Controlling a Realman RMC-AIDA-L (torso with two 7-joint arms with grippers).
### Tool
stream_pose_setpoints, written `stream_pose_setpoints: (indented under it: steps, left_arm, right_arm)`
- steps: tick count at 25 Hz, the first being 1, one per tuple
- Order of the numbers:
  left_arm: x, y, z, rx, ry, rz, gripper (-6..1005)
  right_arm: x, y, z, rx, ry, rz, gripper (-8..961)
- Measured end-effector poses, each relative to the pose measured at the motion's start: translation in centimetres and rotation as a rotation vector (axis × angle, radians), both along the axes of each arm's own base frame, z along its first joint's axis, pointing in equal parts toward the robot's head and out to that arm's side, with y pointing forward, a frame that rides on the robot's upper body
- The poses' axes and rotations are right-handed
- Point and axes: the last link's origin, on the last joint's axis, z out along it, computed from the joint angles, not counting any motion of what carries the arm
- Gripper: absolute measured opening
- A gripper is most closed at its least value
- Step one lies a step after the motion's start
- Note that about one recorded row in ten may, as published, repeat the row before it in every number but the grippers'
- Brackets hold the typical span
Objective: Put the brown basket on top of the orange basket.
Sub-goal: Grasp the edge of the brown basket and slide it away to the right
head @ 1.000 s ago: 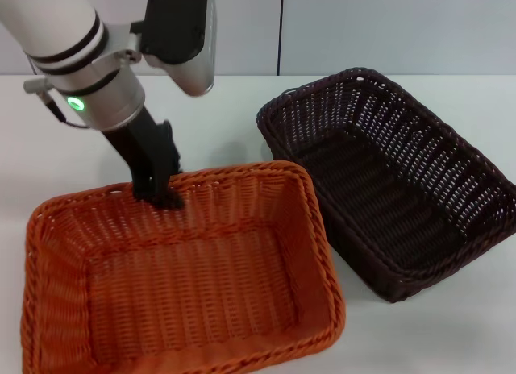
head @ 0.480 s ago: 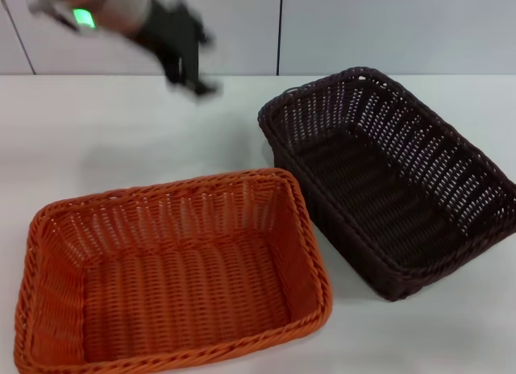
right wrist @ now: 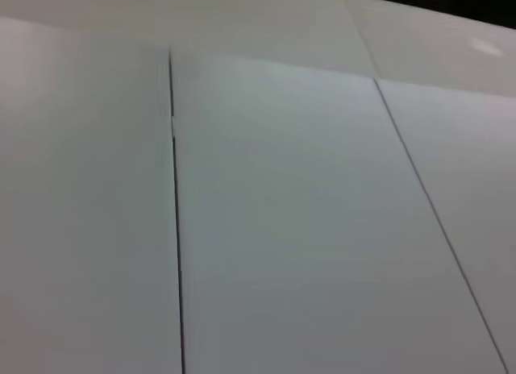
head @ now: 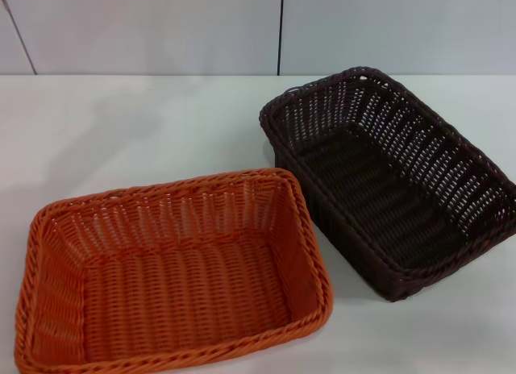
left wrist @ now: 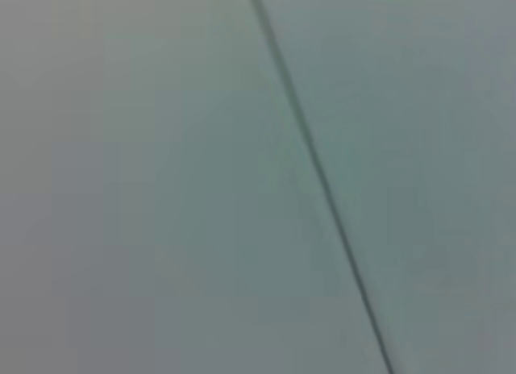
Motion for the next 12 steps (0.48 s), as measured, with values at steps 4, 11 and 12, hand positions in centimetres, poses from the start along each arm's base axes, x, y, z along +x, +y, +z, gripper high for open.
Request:
stream_pose_setpoints:
  steps: [4,11,12]
  left_arm:
    - [-1.7,-1.4,1.6,0.072,-0.195,-0.007,720]
    - [-5.9,-2.7,2.6,0.203,-0.322,0.015,720]
    - [-6.4,-2.8,2.6,0.214,-0.332,0.021,720]
  right_arm:
    - [0.0,0.4,0.2,-0.005,0.005,0.006,708]
    - [-0.4,1.0,0.2,-0.018,0.003,0.017,708]
    - [-0.4,1.1,0.2,-0.019,0.003,0.017,708]
